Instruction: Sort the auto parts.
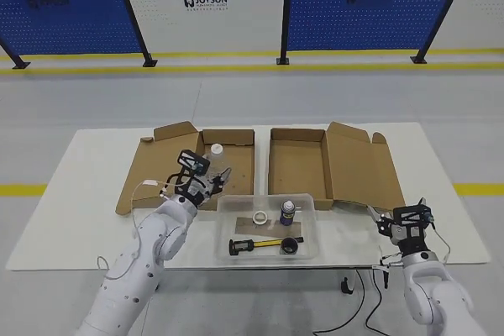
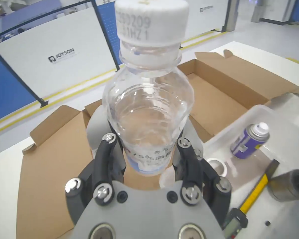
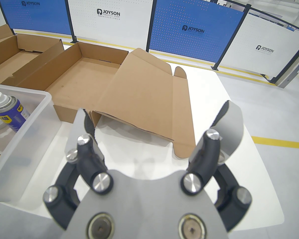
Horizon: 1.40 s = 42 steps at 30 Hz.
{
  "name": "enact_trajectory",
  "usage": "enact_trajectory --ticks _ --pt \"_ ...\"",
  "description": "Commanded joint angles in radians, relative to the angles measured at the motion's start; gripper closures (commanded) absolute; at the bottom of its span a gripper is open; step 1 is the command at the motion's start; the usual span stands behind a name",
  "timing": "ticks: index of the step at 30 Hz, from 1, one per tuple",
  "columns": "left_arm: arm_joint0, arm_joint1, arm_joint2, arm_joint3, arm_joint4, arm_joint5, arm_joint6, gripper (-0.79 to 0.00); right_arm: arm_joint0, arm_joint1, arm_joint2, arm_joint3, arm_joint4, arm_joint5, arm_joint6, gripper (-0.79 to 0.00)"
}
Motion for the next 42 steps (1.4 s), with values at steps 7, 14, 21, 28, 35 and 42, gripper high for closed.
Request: enact_trajectory --ticks 7,14,21,28,35,42 --pt "-0.104 -0.037 0.083 0.189 0.028 0.146 0.028 0.0 0.0 0.0 0.0 0.0 0.0 0.0 0.0 -0.785" --pt "-0.196 -0.071 0.135 0.357 -0.015 0.176 0.075 0.0 0.0 0.0 0.0 0.0 0.0 0.0 0.0 -0.785" --pt "-0.296 -0.104 0.172 0.512 -0.048 0.165 0.121 0.0 0.0 0.0 0.0 0.0 0.0 0.0 0.0 -0.785" --pt "-0.374 -0.138 0.227 0.651 -0.034 0.157 0.166 0.0 0.0 0.0 0.0 0.0 0.0 0.0 0.0 -0.785" --pt "-0.442 -0.172 0.241 0.808 -0.097 0.134 0.201 0.0 0.0 0.0 0.0 0.0 0.0 0.0 0.0 -0.785" --pt "-0.488 -0.202 0.247 0.925 -0.134 0.161 0.244 0.0 0.0 0.0 0.0 0.0 0.0 0.0 0.0 -0.785"
